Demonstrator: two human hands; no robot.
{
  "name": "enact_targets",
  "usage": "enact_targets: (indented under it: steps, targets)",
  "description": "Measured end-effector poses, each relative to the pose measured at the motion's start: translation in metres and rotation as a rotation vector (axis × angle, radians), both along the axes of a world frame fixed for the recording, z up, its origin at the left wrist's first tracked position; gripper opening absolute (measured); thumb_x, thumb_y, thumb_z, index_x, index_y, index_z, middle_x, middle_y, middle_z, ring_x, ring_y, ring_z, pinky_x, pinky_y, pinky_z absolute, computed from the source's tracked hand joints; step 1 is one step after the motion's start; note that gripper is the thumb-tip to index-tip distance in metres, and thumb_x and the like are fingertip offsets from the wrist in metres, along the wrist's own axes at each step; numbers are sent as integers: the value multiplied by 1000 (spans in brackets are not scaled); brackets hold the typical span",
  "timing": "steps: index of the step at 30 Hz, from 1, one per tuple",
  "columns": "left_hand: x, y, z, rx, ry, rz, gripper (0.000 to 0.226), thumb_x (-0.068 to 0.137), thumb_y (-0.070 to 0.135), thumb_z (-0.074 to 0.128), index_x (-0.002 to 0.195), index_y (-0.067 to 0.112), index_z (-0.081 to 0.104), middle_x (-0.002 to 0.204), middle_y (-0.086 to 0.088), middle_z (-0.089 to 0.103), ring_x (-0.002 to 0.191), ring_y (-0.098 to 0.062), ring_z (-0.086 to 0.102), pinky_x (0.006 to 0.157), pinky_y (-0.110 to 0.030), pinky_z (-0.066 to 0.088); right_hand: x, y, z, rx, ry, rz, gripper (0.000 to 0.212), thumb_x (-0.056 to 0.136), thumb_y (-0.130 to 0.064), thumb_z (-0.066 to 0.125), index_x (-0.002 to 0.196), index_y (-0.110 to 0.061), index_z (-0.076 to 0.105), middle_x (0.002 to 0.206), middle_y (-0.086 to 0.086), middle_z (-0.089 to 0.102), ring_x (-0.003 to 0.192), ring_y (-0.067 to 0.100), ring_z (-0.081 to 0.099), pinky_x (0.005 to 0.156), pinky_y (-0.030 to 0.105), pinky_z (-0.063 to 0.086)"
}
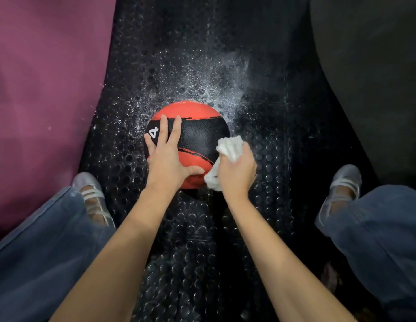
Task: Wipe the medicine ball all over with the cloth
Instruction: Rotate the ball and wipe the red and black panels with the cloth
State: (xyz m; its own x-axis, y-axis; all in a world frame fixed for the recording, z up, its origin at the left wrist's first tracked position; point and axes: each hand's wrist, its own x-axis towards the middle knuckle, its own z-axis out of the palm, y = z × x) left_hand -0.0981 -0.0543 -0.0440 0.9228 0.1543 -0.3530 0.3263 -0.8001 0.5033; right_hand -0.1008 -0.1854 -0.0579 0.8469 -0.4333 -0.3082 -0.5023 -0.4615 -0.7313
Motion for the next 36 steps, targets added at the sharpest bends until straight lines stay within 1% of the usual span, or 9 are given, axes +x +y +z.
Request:
enact_targets:
  steps: [4,6,12,17,21,23,28,33,36]
  targets:
    - [1,10,4,-24,8,-27,128,59,34,90,154,32,5,163,4,-8,147,-38,-6,119,-51,2,16,-11,-10,27,103,-74,37,84,-17,59,122,-14,58,116,11,63,107,32,57,84,36,43]
    - [4,20,7,-30,21,-51,129,57,33,91,154,34,6,163,6,-7,147,-38,-4,118,-53,6,24,-17,-13,41,155,-66,36,86,-19,59,122,-13,58,116,12,63,109,32,57,86,36,43]
    - [23,42,14,106,172,-111,135,56,52,87,153,40,-7,162,-6,-13,147,-43,5,116,-56,17,5,9,-11,59,53,49,31,82,-13,58,113,-15,60,109,9,66,101,31,58,83,37,46]
    - [15,44,11,102,137,-66,136,54,45,91,152,44,-3,162,-7,-13,145,-47,2,114,-59,18,-19,29,-6,-42,-173,155,45,75,2,60,119,-10,60,116,4,62,110,24,53,82,25,34]
    - [8,40,13,86,136,-48,134,55,40,91,152,46,-1,162,-2,-15,145,-47,-1,115,-58,15,17,12,-24,51,64,-38,39,82,-9,59,120,-12,59,118,9,63,108,30,57,88,36,43]
    - [6,37,13,92,128,-48,134,56,40,91,152,46,-2,162,-2,-16,145,-48,-2,114,-58,17,33,6,-24,74,151,-72,31,85,-12,59,116,-12,60,113,10,65,105,31,58,84,35,45]
    - [5,40,12,78,131,-18,134,56,41,91,152,45,-3,162,-1,-15,146,-46,-2,113,-59,19,10,18,-4,-24,-81,179,36,81,-3,57,116,-9,60,113,9,64,103,29,57,82,35,42]
    - [-3,34,12,95,119,-29,133,57,41,90,151,47,-4,162,1,-18,146,-46,-4,112,-58,24,38,2,-22,64,147,-4,25,85,-11,58,110,-8,60,108,11,65,102,31,58,79,34,44]
    - [-1,32,12,91,138,-9,133,58,41,90,151,47,-5,161,0,-19,146,-45,-5,112,-58,24,25,13,-5,-36,5,134,27,83,-6,56,109,-8,61,106,8,64,97,26,57,74,30,38]
